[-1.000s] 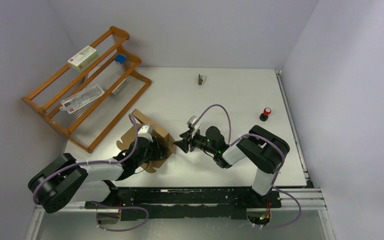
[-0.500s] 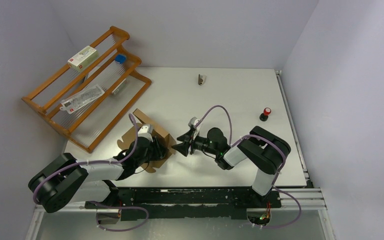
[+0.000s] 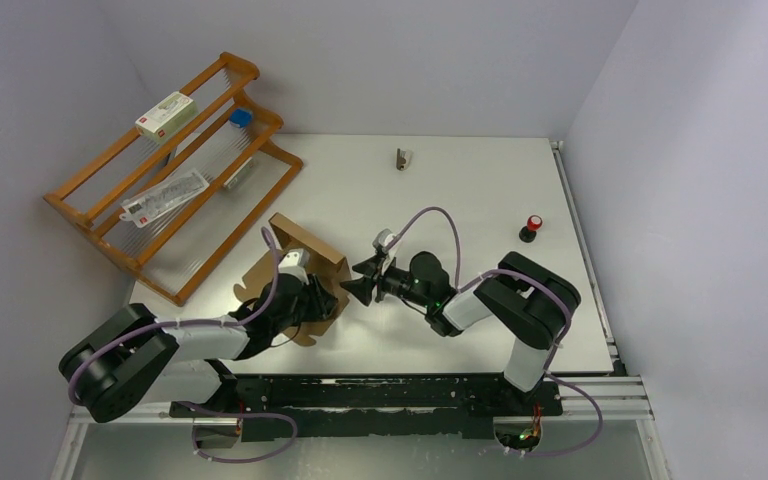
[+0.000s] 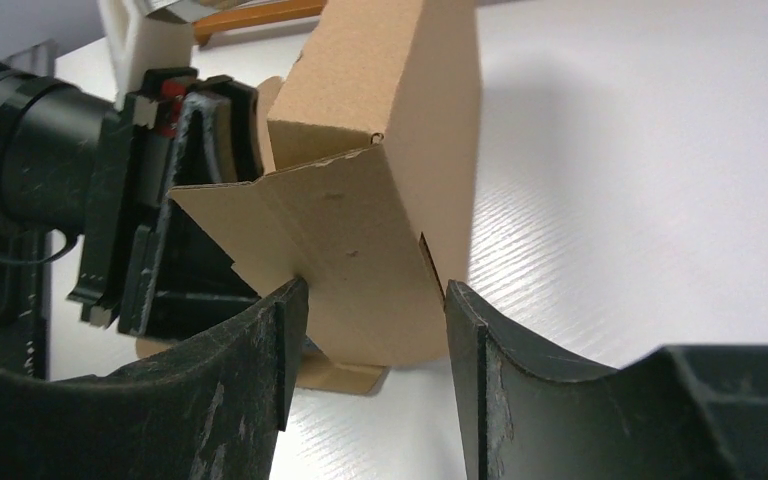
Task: Fold the paper box
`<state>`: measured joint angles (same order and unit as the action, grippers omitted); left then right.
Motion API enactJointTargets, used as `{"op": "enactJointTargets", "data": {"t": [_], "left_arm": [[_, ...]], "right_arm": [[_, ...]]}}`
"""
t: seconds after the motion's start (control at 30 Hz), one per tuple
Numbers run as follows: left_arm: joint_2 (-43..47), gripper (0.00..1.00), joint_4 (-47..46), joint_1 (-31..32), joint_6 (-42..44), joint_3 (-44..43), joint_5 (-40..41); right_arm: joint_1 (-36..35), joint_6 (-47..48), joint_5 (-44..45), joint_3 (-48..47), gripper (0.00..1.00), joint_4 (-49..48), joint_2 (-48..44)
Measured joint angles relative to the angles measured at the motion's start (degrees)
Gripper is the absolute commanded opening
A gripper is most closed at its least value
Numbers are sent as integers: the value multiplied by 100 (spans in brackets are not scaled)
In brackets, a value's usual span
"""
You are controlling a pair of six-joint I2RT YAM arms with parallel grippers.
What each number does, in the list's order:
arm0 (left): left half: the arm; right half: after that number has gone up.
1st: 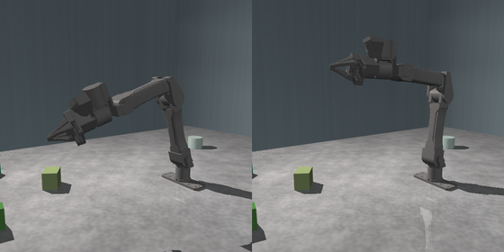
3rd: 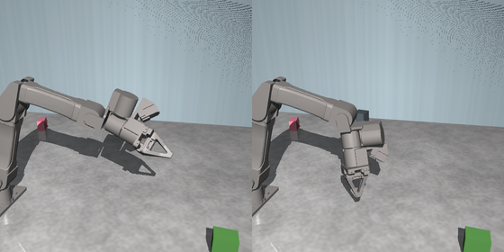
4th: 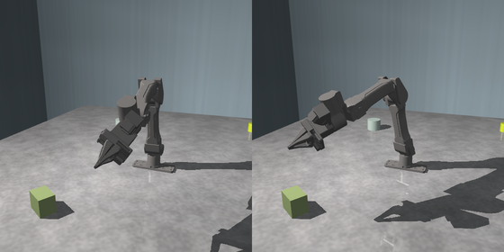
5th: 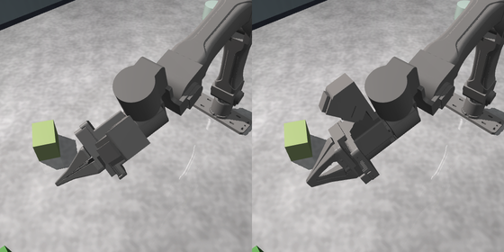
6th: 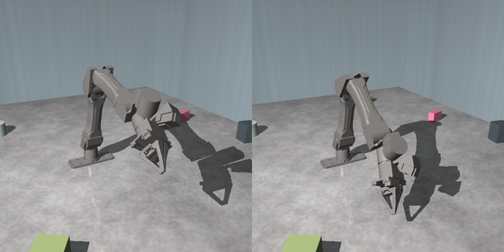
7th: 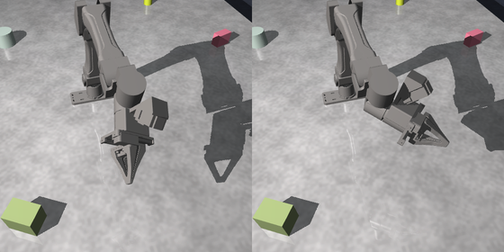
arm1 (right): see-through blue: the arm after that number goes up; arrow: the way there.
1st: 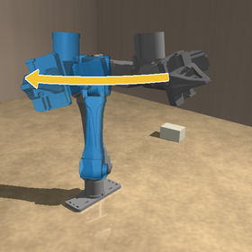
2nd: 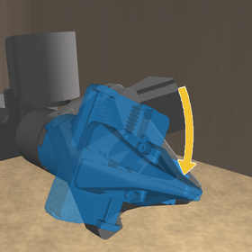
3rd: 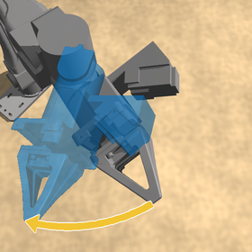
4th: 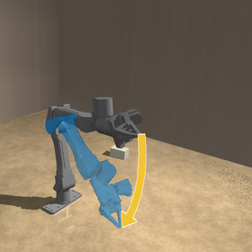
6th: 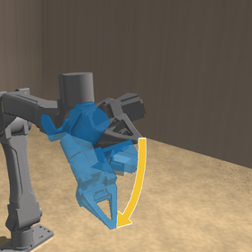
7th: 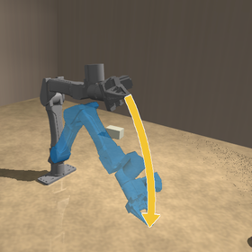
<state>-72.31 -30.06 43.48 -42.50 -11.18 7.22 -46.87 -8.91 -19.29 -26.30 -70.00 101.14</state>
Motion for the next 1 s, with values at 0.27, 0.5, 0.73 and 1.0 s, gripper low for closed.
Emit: {"op": "enactJointTargets", "data": {"t": [0.27,0.5,0.73,1.0], "left_arm": [[-7,35,2,170,-20,-2,-2],[13,35,50,260,-68,-7,0],[1285,36,1215,286,-61,-70,378],[2551,36,2769,286,-269,-221,1331]], "right_arm": [[-236,103,1016,-109,57,116,76],[-339,195,1335,-188,57,127,212],[-341,302,1108,-188,57,129,284],[-339,385,765,-260,57,133,350]]}}
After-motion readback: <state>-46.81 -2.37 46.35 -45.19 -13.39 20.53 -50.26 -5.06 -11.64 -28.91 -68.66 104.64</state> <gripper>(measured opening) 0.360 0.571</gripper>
